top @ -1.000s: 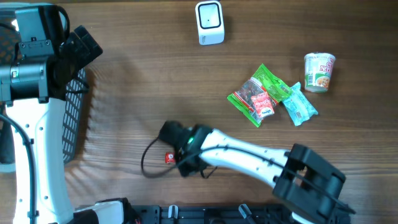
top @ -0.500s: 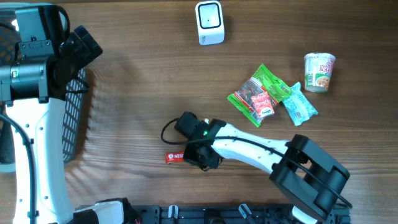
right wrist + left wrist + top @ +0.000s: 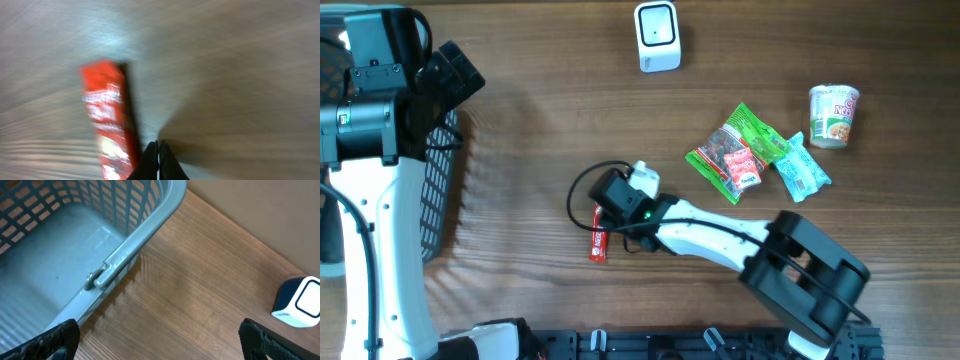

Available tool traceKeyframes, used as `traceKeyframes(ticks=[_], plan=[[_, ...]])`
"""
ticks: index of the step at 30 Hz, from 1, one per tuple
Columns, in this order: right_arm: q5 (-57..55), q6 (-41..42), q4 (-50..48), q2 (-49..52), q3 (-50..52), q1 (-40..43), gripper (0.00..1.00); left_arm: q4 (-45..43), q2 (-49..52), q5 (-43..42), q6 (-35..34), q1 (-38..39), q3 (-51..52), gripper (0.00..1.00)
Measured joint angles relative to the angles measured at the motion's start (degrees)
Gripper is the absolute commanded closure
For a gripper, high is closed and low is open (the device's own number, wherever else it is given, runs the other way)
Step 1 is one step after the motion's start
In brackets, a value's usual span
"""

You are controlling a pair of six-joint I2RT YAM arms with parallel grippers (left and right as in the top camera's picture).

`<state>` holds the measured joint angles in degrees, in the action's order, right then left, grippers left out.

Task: Scan the item barcode

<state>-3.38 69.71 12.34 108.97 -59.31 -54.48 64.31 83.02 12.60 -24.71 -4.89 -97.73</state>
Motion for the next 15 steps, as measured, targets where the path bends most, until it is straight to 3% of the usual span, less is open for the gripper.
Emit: traceKeyframes(ticks=[1, 4, 6, 10, 15], plan=[[1.01, -4.68, -4.31, 1.18, -0.04, 0.04, 0.94, -0.02, 0.0, 0.02, 0.0, -0.02, 0.0, 0.0], [1.38, -17.88, -4.37, 1.57, -0.85, 0.17, 0.73, 0.02, 0.0, 0.0, 0.0, 0.0, 0.0, 0.0], [1.38, -25.94, 1.09, 0.94, -2.75, 1.16, 0.46, -0.02, 0.0, 0.0, 0.0, -0.02, 0.0, 0.0], [1.18, -30.34, 16.37, -5.29, -7.34, 1.75, 0.49, 0.0, 0.0, 0.0, 0.0, -0.02, 0.0, 0.0], [1.6, -34.51, 17.29, -10.43, -8.26, -3.1, 0.56, 0.02, 0.0, 0.0, 0.0, -0.02, 0.0, 0.0]])
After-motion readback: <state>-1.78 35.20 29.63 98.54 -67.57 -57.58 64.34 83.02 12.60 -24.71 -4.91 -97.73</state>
